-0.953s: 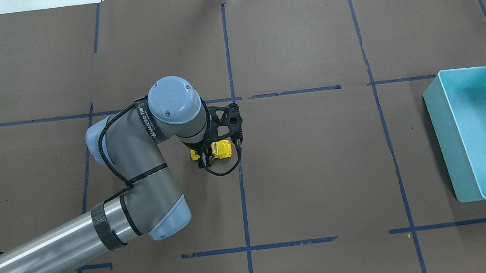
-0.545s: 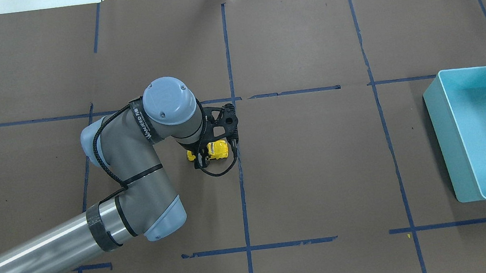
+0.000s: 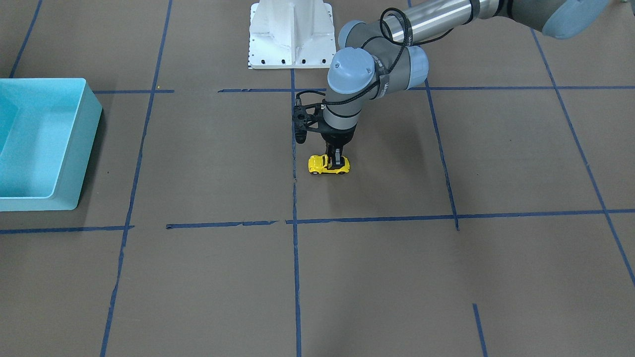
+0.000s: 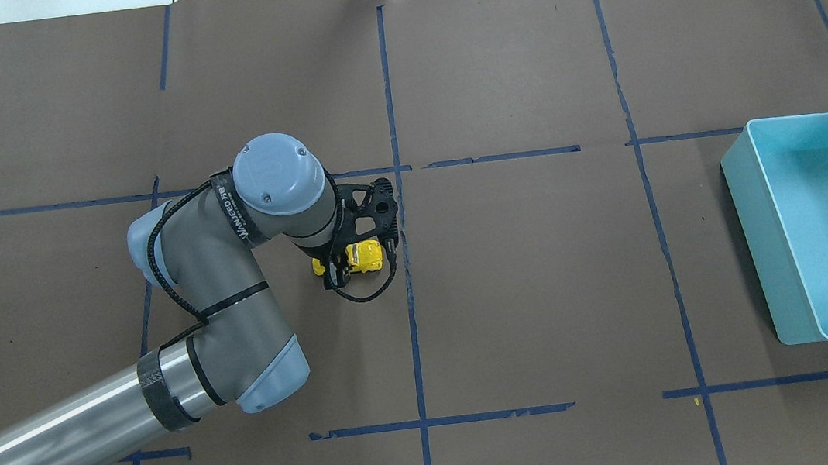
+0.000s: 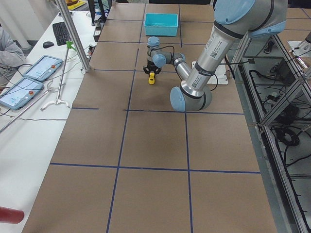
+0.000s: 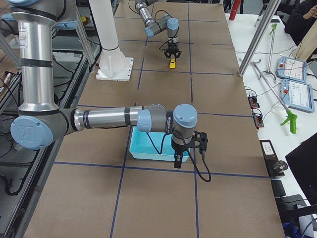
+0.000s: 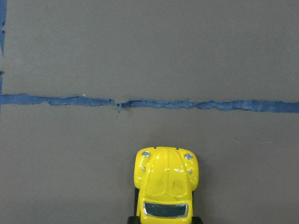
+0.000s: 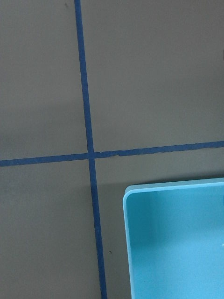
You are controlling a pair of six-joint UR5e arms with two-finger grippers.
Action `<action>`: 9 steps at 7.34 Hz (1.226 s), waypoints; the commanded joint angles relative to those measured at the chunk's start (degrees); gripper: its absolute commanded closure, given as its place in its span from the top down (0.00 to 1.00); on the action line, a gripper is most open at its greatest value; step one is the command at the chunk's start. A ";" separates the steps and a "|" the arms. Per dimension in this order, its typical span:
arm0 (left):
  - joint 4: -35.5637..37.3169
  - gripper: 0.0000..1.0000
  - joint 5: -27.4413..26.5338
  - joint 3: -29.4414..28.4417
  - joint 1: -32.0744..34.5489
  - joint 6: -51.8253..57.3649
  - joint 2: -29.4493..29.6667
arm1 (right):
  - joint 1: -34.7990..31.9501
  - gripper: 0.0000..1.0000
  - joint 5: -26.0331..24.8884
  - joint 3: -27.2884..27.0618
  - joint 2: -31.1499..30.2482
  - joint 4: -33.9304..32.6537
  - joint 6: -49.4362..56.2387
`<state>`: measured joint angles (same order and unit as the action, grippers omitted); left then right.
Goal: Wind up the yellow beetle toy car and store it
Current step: 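Keep dragging the car backward with the left gripper to wind it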
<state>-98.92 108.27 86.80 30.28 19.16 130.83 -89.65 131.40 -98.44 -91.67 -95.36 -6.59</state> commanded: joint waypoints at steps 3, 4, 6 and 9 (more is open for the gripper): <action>-0.05 0.00 -0.08 0.04 0.04 0.00 -0.05 | 0.00 1.00 0.00 0.00 0.00 0.00 0.00; -0.05 0.00 -0.08 0.04 -0.04 0.00 -0.05 | 0.00 1.00 0.00 0.00 0.00 0.00 0.00; -0.05 0.00 0.01 0.04 0.04 0.00 -0.05 | 0.00 1.00 -0.09 0.09 0.00 0.00 0.00; -0.05 0.00 0.01 0.65 0.04 0.00 -1.01 | 0.00 1.00 -0.09 0.00 0.00 0.00 0.00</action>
<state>-98.98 108.27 87.07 30.32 19.16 130.48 -89.65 131.31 -98.40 -91.67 -95.36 -6.59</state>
